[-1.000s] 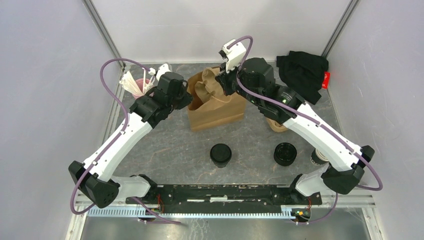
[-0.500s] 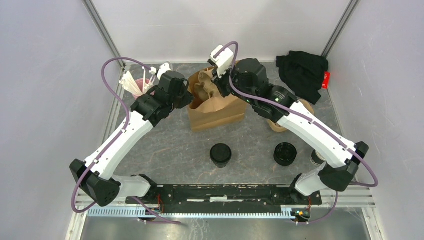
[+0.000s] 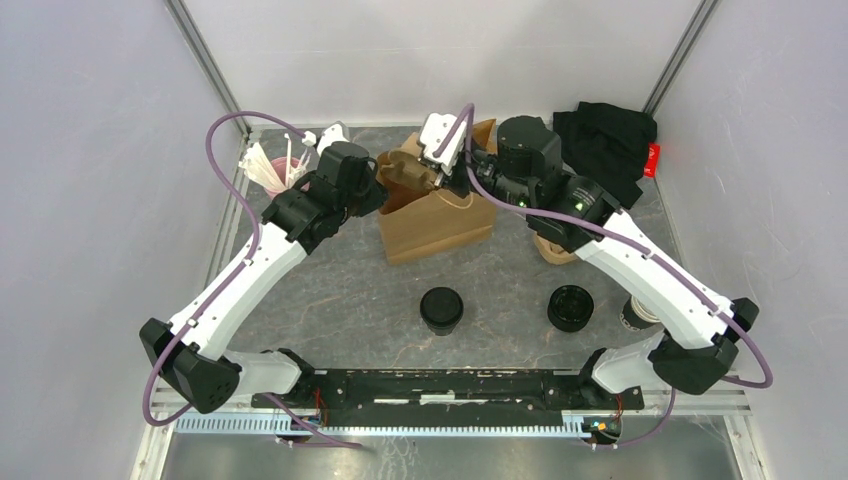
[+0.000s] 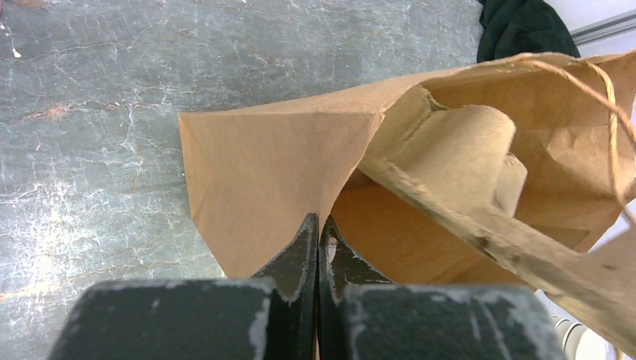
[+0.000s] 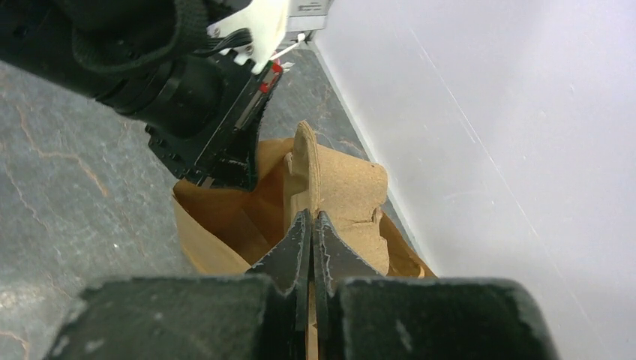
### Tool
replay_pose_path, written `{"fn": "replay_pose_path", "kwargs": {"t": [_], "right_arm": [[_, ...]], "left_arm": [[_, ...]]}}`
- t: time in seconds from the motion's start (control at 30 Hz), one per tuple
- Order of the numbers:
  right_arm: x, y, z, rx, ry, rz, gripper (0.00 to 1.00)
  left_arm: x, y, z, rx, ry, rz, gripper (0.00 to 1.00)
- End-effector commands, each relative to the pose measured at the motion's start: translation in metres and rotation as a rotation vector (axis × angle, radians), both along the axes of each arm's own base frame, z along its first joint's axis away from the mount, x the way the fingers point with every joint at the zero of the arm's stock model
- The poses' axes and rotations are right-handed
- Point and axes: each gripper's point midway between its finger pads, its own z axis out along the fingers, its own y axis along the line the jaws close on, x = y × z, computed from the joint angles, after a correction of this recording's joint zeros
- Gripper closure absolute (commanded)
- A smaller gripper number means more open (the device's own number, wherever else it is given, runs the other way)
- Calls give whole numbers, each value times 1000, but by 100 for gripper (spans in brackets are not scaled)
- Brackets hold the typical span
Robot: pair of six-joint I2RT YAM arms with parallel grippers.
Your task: Pack the takeout coffee
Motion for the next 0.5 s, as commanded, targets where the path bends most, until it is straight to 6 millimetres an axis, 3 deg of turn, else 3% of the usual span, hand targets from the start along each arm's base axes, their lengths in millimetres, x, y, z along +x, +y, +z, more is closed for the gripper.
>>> {"fn": "replay_pose_path", "kwargs": {"t": [0.0,0.33,0.47], "right_arm": [[-3,13,-19,-101,-58,112,100],[19,-13,-33,-315,-179,13,100],[20,-7,-41,-319,-170,29,100]], "left_arm": [[1,1,17,-3,-73,-32,98],[-5,2,12,-9,-65,-40,98],[-5,1,12,-13,-63,-41,98]]}}
